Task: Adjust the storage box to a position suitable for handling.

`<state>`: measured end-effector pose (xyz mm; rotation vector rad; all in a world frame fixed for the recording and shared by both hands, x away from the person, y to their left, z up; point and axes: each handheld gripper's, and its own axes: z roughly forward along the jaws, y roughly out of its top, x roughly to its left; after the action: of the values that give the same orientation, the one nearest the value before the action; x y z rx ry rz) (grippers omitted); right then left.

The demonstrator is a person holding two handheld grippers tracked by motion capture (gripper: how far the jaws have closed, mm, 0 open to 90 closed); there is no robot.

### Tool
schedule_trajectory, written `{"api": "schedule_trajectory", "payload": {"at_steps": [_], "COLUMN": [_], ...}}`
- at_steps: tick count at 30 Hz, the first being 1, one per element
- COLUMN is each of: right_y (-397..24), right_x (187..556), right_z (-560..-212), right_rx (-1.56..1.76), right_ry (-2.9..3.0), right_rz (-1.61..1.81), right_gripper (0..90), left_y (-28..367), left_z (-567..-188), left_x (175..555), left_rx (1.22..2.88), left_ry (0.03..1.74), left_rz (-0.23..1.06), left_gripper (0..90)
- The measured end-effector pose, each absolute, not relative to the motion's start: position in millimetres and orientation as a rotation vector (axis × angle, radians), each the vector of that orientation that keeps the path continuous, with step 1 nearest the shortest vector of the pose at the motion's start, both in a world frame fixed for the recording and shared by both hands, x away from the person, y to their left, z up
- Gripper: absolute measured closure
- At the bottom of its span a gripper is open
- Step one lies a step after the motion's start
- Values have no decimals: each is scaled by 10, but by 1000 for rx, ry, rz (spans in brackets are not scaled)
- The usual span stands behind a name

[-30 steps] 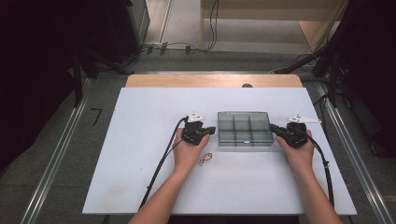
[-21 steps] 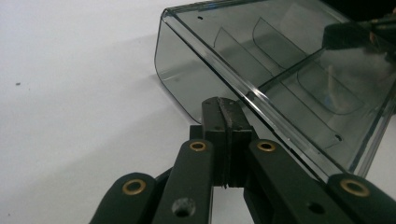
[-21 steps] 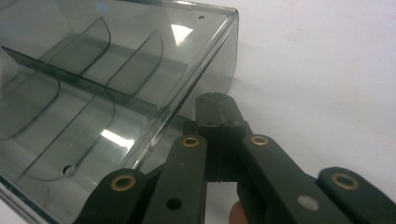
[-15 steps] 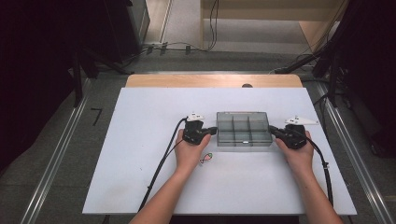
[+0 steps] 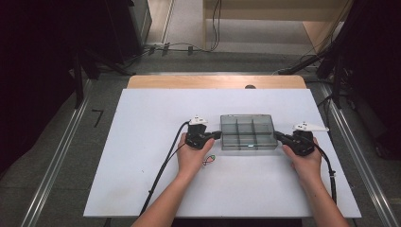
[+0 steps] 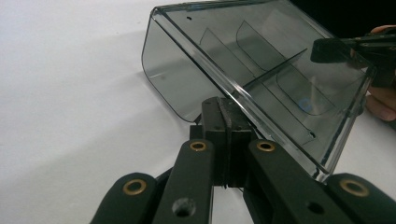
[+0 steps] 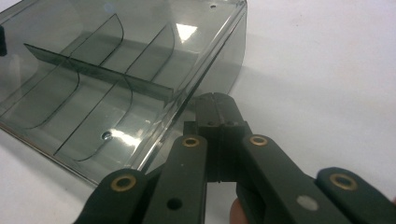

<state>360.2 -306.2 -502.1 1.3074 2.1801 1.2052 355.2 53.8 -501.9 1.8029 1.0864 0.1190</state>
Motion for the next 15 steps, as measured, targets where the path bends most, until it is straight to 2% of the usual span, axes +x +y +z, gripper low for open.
{"api": "schedule_trajectory", "payload": {"at_steps": [15], "right_y": [-3109], "right_x": [3394], "right_z": [-5023], "right_rx": [1326], "right_ry": [2167], "right_rz": [1197], "right_gripper": [886], "left_y": [492], "left_z": [-5022], "left_x": [3393], "left_rx": [1825], "left_ry": [1063], "left_rz": [110], "left_gripper": [893]}}
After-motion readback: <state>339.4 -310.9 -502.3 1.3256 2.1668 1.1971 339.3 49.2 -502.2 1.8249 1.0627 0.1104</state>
